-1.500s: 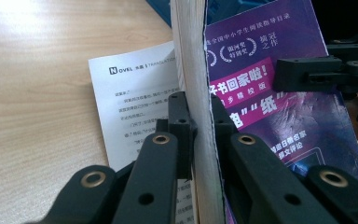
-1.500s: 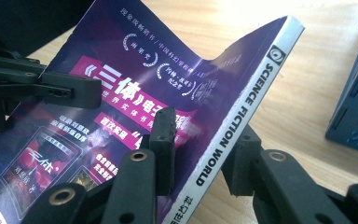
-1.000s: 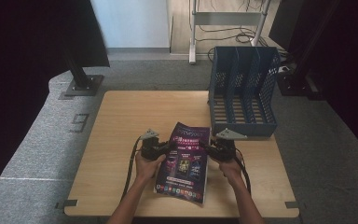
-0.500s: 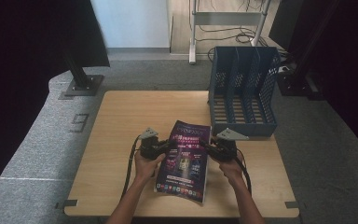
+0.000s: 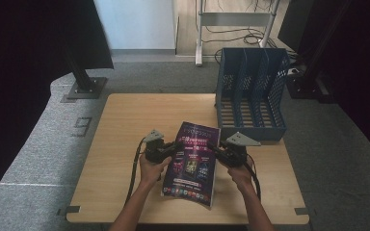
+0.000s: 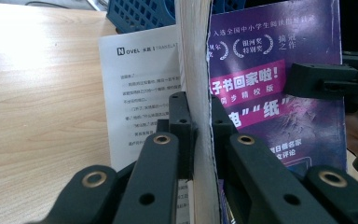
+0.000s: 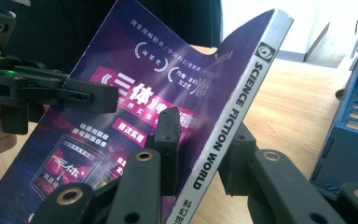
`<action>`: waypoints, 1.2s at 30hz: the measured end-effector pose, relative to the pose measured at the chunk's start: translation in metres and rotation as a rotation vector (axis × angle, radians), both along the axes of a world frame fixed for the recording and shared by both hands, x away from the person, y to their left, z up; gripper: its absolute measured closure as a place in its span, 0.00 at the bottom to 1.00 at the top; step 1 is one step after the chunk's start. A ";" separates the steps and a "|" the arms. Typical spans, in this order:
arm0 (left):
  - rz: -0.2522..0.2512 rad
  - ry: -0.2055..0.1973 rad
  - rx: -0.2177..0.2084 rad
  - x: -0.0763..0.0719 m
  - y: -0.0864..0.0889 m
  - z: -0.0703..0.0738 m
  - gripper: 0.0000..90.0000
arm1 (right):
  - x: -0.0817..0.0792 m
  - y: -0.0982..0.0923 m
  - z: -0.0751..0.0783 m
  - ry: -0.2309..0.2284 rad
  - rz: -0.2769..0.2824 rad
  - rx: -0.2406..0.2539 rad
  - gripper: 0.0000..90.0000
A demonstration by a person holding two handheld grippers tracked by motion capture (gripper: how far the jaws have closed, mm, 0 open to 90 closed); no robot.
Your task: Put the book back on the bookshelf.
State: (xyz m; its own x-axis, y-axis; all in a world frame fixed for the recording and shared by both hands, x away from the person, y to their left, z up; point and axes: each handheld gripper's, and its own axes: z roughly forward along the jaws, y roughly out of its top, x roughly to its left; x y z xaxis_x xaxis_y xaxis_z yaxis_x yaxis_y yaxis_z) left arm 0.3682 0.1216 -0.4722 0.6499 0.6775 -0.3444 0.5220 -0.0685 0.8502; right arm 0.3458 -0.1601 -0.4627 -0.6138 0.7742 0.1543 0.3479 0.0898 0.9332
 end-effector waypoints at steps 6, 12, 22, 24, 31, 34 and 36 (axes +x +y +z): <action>-0.004 -0.013 -0.007 -0.001 -0.001 0.005 0.95 | -0.004 -0.002 0.006 -0.016 -0.002 0.012 0.81; -0.008 -0.024 -0.009 -0.002 -0.002 0.009 0.95 | -0.006 -0.003 0.010 -0.038 -0.004 0.015 0.81; -0.012 -0.033 -0.013 -0.003 -0.003 0.012 0.95 | -0.008 -0.006 0.012 -0.056 -0.011 0.024 0.82; -0.011 -0.033 -0.014 -0.003 -0.002 0.012 0.95 | -0.008 -0.006 0.013 -0.056 -0.010 0.024 0.82; -0.013 -0.040 -0.015 -0.002 -0.001 0.011 0.95 | -0.010 -0.005 0.014 -0.067 -0.006 0.022 0.82; -0.012 -0.045 -0.024 -0.002 0.000 0.012 0.95 | -0.012 -0.004 0.016 -0.081 -0.002 0.022 0.83; -0.011 -0.047 -0.030 -0.002 0.001 0.013 0.95 | -0.013 -0.004 0.017 -0.088 0.001 0.030 0.83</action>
State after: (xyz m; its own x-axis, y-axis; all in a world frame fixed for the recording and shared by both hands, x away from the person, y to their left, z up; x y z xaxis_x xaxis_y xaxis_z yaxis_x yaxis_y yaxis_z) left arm 0.3667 0.1223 -0.4591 0.6735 0.6596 -0.3336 0.4806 -0.0479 0.8756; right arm 0.3330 -0.1646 -0.4460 -0.6270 0.7692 0.1232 0.2643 0.0613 0.9625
